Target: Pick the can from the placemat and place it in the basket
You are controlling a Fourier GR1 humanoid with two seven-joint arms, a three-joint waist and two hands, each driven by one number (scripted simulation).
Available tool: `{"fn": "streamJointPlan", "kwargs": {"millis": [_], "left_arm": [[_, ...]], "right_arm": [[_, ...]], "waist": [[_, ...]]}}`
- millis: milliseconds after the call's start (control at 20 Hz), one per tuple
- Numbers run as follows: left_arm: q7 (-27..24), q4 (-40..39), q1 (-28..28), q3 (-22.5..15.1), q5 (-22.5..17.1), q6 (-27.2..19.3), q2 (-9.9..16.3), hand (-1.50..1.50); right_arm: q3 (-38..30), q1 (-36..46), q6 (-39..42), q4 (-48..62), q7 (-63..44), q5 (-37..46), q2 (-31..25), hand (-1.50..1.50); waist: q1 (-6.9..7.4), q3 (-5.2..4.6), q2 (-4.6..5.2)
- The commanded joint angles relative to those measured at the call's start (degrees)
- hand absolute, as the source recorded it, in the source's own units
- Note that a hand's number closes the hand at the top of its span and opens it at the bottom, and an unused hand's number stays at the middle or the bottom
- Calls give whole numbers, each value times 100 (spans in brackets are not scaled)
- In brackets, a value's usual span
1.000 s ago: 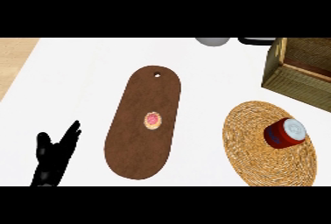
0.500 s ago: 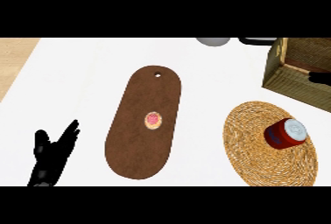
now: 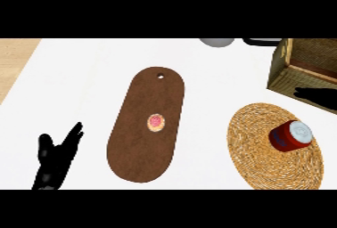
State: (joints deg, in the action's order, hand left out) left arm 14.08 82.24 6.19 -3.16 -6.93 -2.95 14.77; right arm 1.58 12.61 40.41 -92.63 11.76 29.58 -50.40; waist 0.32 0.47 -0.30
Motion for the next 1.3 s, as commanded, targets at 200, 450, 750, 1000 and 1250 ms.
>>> {"fn": "streamJointPlan", "kwargs": {"millis": [200, 450, 750, 1000, 1250], "left_arm": [[70, -90, 266, 11, 92, 123, -102, 0], [254, 33, 241, -61, 255, -45, -276, 0], [-72, -555, -77, 212, 274, 170, -182, 0], [54, -212, 187, 123, 295, 96, -382, 0], [-67, -461, -1, 309, 191, 401, -214, 0]], "right_arm": [[28, -15, -323, 555, 585, 666, 296, -150], [-14, -295, -559, 583, 726, 940, 467, -150], [149, 114, -894, 1313, 984, 1361, 918, -150], [171, -180, -973, 941, 849, 1575, 1120, -150], [541, 406, -1145, 1997, 956, 2211, 1263, -150]], "waist": [[4, -46, 32], [-36, -46, 27], [-6, -46, 39], [-25, -47, 28], [27, -47, 47]]}}
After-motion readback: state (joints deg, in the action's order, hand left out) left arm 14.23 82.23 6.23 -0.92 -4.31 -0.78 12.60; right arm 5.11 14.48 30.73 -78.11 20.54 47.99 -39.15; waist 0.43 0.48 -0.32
